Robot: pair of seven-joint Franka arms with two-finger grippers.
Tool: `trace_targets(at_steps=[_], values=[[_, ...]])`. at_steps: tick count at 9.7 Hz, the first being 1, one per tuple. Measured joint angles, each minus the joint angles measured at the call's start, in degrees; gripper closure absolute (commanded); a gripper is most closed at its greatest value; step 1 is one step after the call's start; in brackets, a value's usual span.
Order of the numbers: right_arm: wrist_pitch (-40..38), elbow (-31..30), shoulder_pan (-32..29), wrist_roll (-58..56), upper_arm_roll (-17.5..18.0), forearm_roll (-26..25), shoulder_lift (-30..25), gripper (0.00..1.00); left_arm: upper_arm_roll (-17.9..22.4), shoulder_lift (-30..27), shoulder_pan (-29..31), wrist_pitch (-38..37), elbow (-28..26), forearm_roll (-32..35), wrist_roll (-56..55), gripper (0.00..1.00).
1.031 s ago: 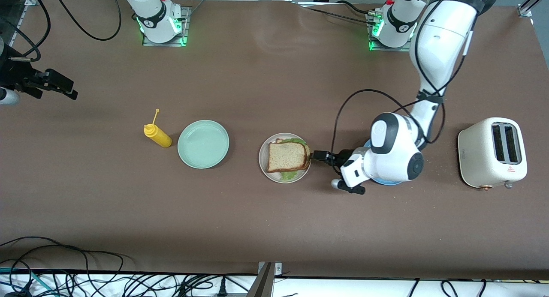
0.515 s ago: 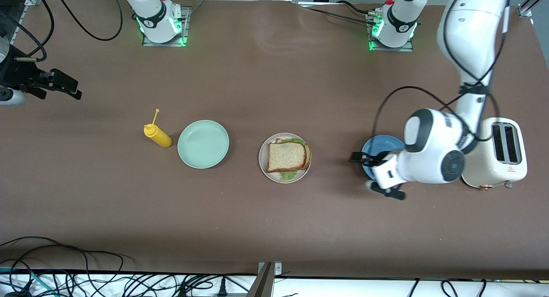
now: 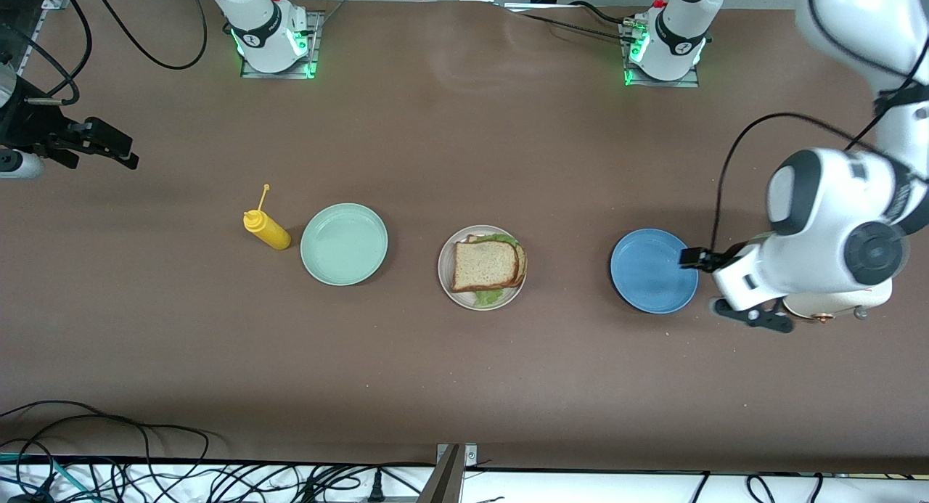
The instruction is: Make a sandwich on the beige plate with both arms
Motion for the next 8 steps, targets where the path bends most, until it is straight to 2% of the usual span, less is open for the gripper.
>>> trace_targets(at_steps=[4,6,8], values=[[0.0,0.0,0.0,0.0,0.0,-0.2,0.0,0.00,2.5,-3.5,0.0,-11.1,5.3,1.2,-1.0,0.00],[0.0,0.0,0.0,0.0,0.0,-1.1,0.0,0.00,2.5,-5.1,-0.3,-13.6,7.1,5.3,-3.8,0.00],[0.0,0.0,0.0,0.0,0.0,-1.3,0.1,0.00,2.4,-8.2,-0.4,-15.2,7.4,5.7,-5.3,0.00]])
